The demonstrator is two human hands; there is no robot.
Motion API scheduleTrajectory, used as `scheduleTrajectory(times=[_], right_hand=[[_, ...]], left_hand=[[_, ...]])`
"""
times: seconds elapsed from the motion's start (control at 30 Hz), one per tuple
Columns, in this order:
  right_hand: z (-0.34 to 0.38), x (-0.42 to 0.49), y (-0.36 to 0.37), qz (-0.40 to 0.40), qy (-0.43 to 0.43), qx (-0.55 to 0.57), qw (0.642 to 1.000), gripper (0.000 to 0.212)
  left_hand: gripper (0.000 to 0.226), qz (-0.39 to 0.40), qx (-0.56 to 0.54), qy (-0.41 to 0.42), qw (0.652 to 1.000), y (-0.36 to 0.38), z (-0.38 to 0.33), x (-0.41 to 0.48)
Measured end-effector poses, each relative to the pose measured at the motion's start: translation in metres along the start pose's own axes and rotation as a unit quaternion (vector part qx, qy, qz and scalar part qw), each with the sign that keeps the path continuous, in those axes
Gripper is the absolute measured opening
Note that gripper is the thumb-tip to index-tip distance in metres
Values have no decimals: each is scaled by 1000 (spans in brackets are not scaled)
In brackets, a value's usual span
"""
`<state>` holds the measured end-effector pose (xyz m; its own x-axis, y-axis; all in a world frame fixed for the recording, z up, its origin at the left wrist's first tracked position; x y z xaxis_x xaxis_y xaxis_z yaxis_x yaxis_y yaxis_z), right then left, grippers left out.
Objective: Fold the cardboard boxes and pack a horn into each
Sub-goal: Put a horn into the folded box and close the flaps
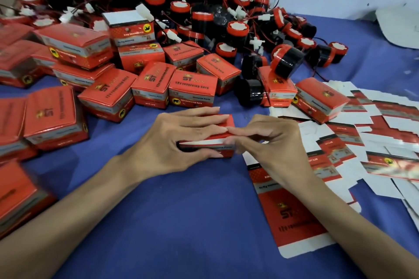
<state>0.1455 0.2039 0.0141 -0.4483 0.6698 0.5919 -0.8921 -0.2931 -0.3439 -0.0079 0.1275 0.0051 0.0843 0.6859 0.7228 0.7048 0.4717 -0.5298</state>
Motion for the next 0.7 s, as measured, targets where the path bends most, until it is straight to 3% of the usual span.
scheduleTrajectory(times=[0.1, 0.23, 0.3, 0.47, 0.7], right_hand=[[5, -2, 0, -2, -73, -56, 996, 13], [12, -9, 4, -34, -261, -205, 942, 7], [12, -8, 6, -39, -258, -178, 949, 6], [10, -2, 10, -54, -91, -56, 993, 11], [7, -3, 5, 53, -176, -85, 979, 14]], left_hand=[[53, -3, 28, 10, 1000, 0, 0, 0], [60, 3, 71, 25, 997, 4, 1, -2], [64, 21, 95, 39, 995, 7, 3, -3], [69, 34, 99, 38, 994, 11, 6, -3], [49, 7, 98, 32, 995, 7, 8, -1]])
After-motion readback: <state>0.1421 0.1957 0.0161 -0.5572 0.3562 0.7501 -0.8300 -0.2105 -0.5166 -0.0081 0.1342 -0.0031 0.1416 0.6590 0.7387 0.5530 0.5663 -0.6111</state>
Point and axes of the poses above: each hand's wrist, its own x-axis towards the middle knuckle, its own y-axis out of the palm, z = x × y, the point moved 4 cm from there along x, towards the middle knuckle, and after that the axes turned 8 degrees about -z, right-handed, at the moved point
